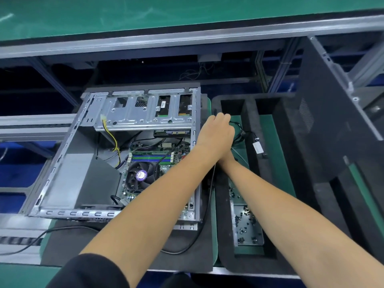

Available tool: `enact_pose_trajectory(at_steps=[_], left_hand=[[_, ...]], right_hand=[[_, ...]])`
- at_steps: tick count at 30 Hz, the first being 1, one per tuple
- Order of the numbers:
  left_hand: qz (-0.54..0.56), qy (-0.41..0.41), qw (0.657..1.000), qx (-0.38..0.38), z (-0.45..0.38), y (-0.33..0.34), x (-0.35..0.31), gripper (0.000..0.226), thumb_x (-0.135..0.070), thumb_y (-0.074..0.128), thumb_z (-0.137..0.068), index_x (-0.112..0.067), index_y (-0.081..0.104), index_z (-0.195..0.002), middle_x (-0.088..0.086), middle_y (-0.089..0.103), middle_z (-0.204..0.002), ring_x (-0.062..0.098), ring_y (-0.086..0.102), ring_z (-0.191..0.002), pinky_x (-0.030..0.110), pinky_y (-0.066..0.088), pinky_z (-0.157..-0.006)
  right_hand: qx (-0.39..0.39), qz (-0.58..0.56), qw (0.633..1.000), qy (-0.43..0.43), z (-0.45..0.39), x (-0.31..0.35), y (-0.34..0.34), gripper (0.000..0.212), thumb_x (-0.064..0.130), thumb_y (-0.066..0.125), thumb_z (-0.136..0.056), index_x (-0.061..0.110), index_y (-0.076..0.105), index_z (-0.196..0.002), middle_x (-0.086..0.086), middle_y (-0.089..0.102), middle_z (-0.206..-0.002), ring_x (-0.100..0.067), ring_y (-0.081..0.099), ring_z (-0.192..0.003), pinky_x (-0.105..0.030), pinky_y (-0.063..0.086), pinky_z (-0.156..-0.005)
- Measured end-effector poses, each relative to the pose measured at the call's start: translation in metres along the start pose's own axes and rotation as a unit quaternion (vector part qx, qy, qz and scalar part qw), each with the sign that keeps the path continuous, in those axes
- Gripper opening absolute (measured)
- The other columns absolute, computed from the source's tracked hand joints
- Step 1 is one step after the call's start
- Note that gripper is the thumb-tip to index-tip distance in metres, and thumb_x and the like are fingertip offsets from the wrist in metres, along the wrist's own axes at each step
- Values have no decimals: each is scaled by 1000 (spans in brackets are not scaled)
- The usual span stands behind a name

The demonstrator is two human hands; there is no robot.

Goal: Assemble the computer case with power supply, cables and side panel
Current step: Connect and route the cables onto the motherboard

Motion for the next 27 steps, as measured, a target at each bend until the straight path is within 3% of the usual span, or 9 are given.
enact_pose_trajectory(at_steps=[3, 5, 8, 11, 13, 16, 20, 24, 27], left_hand=[[-35, 33, 994, 94, -3, 7, -2, 25, -16, 41, -98, -12, 57, -118, 7, 60, -120, 25, 49, -113, 33, 35, -86], [-45, 24, 990, 128, -4, 6, -1, 28, -17, 40, -98, -12, 55, -122, 8, 60, -123, 26, 47, -118, 34, 34, -93], [-21, 19, 987, 158, -8, 3, -2, 29, -16, 44, -96, -12, 54, -123, 9, 59, -123, 27, 50, -116, 36, 34, -94], [8, 35, 986, 163, -9, 0, -2, 12, -9, 46, -91, -14, 53, -100, 8, 64, -107, 26, 53, -95, 37, 31, -95], [18, 65, 986, 154, -11, -1, -4, 11, -4, 44, -88, -15, 47, -86, 4, 64, -93, 23, 52, -84, 37, 29, -98], [32, 123, 980, 156, -14, 4, -8, 18, -10, 46, -89, -17, 61, -97, -2, 65, -99, 21, 58, -98, 37, 28, -106], [31, 186, 959, 214, -13, 14, -13, 27, -17, 45, -94, -20, 64, -113, 0, 64, -113, 21, 54, -110, 37, 26, -111], [64, 217, 940, 255, -7, 17, -19, 28, -12, 45, -94, -17, 62, -116, 2, 59, -117, 21, 46, -118, 44, 12, -119], [92, 209, 943, 243, -6, 14, -23, 24, -12, 45, -94, -16, 62, -111, 1, 62, -109, 20, 49, -111, 49, 14, -117]], right_hand=[[55, -38, 998, 6, 10, 3, -15, 32, -1, 46, -100, -3, 54, -131, -24, 56, -132, -38, 50, -125, -44, 39, -102], [52, -7, 999, -15, 14, -1, -31, 31, 0, 42, -99, -4, 59, -124, -27, 59, -130, -38, 55, -117, -37, 42, -89], [-67, -6, 998, 7, 10, -20, -65, 20, 3, 43, -95, 0, 63, -93, -25, 67, -110, -34, 58, -93, -32, 38, -69], [-103, 21, 994, 43, 3, -37, -84, 21, 2, 45, -94, -2, 63, -104, -22, 64, -112, -38, 59, -103, -35, 47, -80], [-97, 35, 994, 41, 1, -41, -88, 19, 0, 49, -90, 2, 61, -104, -19, 62, -115, -34, 58, -97, -35, 48, -76], [-46, 101, 994, 25, -7, -39, -78, 24, 1, 57, -90, 2, 55, -114, -20, 53, -125, -32, 52, -94, -32, 41, -73], [14, 104, 994, 31, -27, -33, -64, 40, 3, 53, -94, 4, 44, -133, -25, 35, -137, -32, 42, -92, -35, 40, -89], [30, 34, 997, 58, -41, -32, -59, 57, 10, 53, -98, 13, 32, -151, -24, 25, -149, -40, 47, -122, -36, 37, -96], [-2, 31, 999, 36, -46, -34, -57, 54, 6, 52, -97, 5, 36, -148, -24, 31, -146, -40, 47, -122, -36, 37, -97]])
Point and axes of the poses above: each hand's wrist, its own z-axis away from the middle knuckle, its own y-axis out of the palm, x = y × z, the point moved 2 cm from there along -z, towards the middle knuckle
